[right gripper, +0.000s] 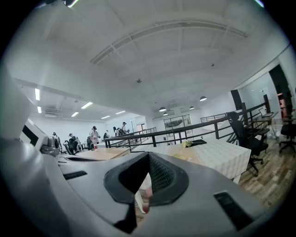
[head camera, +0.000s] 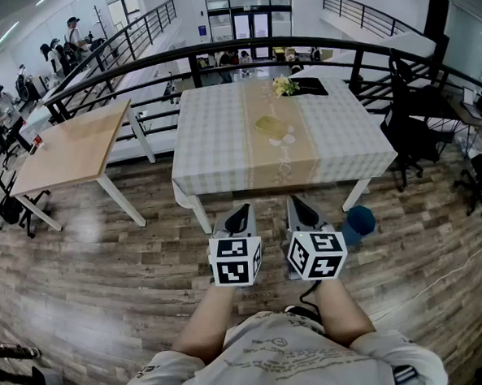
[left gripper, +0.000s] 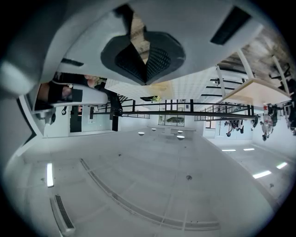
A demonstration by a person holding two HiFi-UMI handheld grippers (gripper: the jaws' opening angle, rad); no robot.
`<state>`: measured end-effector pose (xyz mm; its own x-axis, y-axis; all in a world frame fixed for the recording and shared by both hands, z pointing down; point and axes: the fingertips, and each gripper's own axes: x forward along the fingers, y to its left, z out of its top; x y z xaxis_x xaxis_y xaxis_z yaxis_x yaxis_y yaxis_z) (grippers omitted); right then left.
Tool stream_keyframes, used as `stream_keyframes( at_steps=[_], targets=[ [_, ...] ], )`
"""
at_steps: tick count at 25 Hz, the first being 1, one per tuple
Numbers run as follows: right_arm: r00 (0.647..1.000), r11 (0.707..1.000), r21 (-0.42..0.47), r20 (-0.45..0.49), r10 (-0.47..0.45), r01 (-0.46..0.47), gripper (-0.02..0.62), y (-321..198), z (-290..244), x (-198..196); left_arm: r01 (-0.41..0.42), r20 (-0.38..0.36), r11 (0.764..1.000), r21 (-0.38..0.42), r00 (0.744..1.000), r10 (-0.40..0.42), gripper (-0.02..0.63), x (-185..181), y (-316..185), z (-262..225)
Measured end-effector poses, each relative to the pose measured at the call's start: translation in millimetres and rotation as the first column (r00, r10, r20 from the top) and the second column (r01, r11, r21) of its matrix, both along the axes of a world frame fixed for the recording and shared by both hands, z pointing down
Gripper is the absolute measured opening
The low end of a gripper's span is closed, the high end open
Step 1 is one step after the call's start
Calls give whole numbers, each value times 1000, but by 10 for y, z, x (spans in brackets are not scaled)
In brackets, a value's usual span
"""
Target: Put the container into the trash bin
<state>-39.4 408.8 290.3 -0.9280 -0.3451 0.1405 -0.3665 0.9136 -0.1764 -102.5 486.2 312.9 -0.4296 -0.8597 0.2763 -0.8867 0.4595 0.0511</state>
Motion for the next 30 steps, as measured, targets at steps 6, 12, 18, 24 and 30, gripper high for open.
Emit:
stream_keyframes(
  at_steps=[6, 12, 18, 24, 30],
  targets=[
    [1000, 1000, -21, 12, -3, 4, 2, 0, 11, -102, -5, -3, 1000, -1, 1000, 5, 5, -74, 4, 29],
    [1000, 999, -34, 28, -14, 15, 2, 86, 24, -186, -11, -32, 1000, 9, 999, 11, 5, -168, 58, 36],
    [1000, 999, -37, 9, -11, 11, 2, -15, 120, -317, -17, -38, 1000, 8, 999, 17, 5, -290, -16, 100],
    [1000, 999, -49, 19, 3, -2, 2, -249, 110, -589, -17, -25, 1000, 12, 1000, 17, 5, -572, -176, 74],
    [1000, 998, -59, 26, 8, -7, 2, -617, 122, -974, -25, -33, 1000, -7, 999, 25, 5, -927, -534, 124]
  ],
)
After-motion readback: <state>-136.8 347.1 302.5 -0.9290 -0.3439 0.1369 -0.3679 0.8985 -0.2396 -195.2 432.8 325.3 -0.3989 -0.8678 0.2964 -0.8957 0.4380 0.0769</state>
